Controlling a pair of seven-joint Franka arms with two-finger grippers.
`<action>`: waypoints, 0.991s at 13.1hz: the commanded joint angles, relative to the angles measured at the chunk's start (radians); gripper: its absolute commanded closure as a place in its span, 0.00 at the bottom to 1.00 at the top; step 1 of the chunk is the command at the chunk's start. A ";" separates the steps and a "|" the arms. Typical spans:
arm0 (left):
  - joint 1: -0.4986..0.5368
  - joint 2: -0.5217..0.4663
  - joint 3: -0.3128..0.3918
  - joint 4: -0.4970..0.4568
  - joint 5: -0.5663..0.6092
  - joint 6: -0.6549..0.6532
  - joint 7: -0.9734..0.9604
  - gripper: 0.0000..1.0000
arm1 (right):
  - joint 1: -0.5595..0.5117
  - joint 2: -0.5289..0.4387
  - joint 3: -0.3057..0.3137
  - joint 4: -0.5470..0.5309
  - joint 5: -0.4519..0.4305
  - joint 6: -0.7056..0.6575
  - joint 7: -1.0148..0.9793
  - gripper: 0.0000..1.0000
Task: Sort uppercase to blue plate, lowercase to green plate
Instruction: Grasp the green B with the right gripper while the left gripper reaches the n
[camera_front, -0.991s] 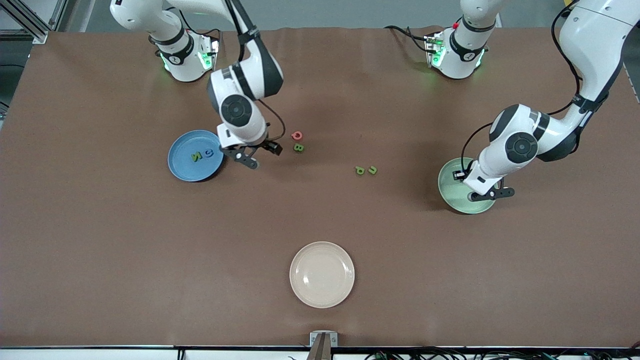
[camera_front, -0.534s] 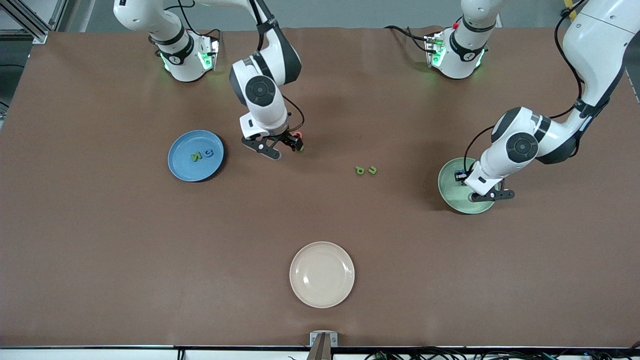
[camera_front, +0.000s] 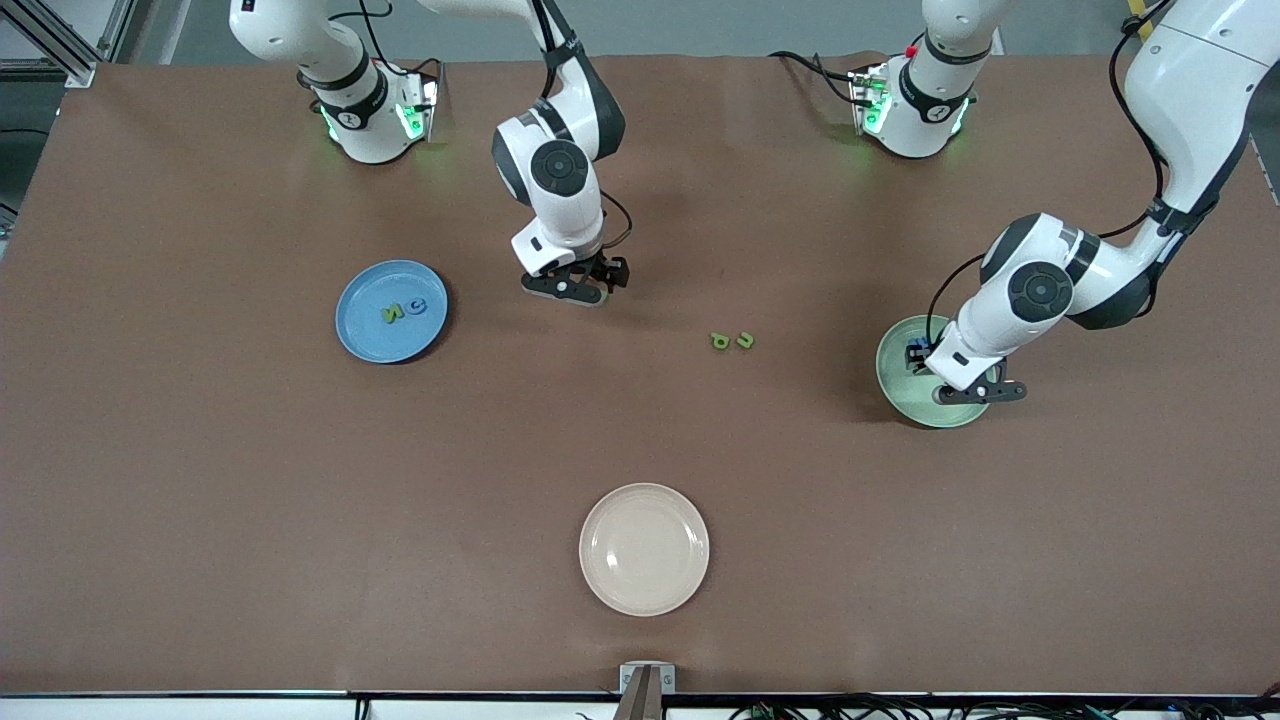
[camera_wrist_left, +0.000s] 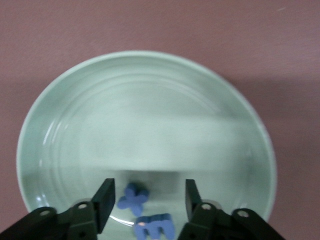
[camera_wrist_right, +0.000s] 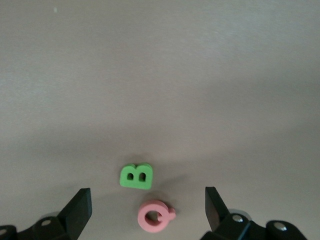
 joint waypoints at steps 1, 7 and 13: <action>0.001 -0.020 -0.100 0.008 0.002 -0.005 -0.141 0.01 | -0.043 0.035 0.053 0.003 0.058 0.061 -0.040 0.00; -0.239 0.059 -0.125 0.075 -0.003 -0.005 -0.666 0.00 | -0.047 0.052 0.056 0.001 0.148 0.091 -0.035 0.06; -0.497 0.115 -0.003 0.133 0.000 0.002 -1.247 0.00 | -0.031 0.105 0.059 -0.002 0.150 0.134 -0.026 0.39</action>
